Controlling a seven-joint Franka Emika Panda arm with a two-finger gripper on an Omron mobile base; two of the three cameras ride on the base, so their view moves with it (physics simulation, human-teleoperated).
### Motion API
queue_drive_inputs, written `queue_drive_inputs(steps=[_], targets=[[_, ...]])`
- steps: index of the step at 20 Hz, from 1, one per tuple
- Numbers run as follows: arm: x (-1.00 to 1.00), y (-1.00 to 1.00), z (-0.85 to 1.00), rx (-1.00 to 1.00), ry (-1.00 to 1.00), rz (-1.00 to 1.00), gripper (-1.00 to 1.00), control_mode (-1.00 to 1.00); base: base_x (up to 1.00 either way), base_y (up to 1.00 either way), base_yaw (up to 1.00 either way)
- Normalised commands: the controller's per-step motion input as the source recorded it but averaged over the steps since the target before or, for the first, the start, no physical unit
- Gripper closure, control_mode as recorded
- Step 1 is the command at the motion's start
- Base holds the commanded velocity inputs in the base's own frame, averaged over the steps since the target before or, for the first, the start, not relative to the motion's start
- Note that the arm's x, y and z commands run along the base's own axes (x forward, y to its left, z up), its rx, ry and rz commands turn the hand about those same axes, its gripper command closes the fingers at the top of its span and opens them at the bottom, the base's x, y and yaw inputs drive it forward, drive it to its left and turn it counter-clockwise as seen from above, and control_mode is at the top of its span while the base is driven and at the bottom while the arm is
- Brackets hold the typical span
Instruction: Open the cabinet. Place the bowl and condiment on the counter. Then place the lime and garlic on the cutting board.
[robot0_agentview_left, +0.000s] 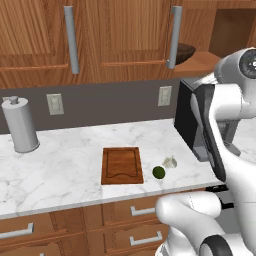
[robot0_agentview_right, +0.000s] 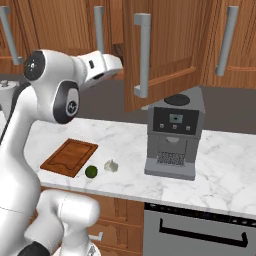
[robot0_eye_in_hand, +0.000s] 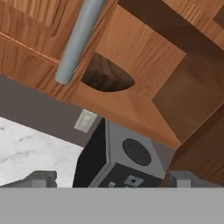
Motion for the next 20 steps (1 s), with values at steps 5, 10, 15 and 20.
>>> queue_drive_inputs(steps=[5,10,15,20], targets=[[0.37,-0.05,-0.08,-0.01,0.06,-0.19,-1.00,-1.00,0.00,0.00,0.00],[0.49,-0.11,-0.12,0.00,0.11,-0.19,-1.00,-1.00,0.00,0.00,0.00],[0.51,-0.14,-0.14,0.00,0.09,-0.17,-1.00,-1.00,0.00,0.00,0.00],[0.15,-0.32,-0.08,0.00,0.02,-0.18,-1.00,-1.00,0.00,0.00,0.00]])
